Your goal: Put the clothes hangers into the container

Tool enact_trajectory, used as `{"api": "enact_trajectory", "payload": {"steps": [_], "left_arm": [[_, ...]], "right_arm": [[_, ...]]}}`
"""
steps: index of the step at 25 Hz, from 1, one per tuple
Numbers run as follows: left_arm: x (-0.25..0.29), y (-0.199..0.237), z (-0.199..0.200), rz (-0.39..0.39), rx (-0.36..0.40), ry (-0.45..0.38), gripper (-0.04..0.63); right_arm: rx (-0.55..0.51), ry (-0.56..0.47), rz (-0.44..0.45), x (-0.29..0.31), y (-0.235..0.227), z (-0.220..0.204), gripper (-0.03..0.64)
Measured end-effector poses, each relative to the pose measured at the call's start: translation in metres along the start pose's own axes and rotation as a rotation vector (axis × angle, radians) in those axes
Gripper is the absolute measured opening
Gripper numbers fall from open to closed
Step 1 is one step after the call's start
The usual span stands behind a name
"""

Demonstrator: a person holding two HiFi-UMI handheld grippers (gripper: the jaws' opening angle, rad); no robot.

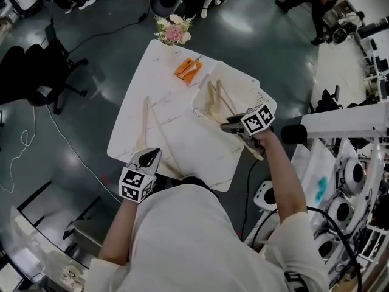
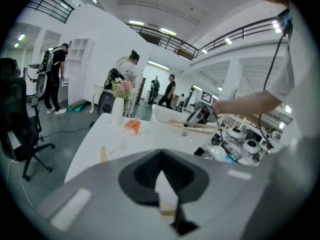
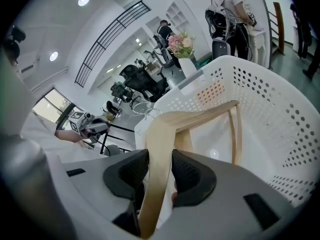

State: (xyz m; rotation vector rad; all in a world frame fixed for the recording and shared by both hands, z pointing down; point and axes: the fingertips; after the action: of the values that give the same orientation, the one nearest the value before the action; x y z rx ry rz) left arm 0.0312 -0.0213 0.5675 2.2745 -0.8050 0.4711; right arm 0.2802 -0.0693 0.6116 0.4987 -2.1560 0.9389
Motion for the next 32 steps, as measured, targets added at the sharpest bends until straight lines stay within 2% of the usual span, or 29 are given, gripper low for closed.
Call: {"api": "enact_trajectory", "payload": {"steps": [12,20,26,32], "left_arm": [[0.000,0.002,-0.008,0.020,-0.030,0.003,0.002],[0.001,-0.002,-0.009,0.009,-0.028,0.006,0.002],[-0.001,-0.004,-0.012,-0.004,-0.020,0.013,0.002],[-0.002,-0.006,-0.012,-0.014,-0.018,0.014,0.002]], "right_arm": [[-0.015,0.029,0.050,0.006,-0.009,0.002,0.137],[-0.070,0.094,-0.006,0.007,-0.003,-0.002,0.141],[-0.107,0.124,-0.105,0.003,-0.008,-0.004,0.203],[-0.100,0.049,-0.179,-0.010,-0.011,0.007,0.209]]}}
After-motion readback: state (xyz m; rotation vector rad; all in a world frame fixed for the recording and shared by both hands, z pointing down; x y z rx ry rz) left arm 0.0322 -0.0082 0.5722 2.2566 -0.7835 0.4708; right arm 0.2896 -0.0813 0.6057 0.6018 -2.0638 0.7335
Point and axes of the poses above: the fingertips, and each gripper's own axes: x forward along the fingers, y to its left, z out of its top, and after that the axes turned 13 degrees about -x, right-handed
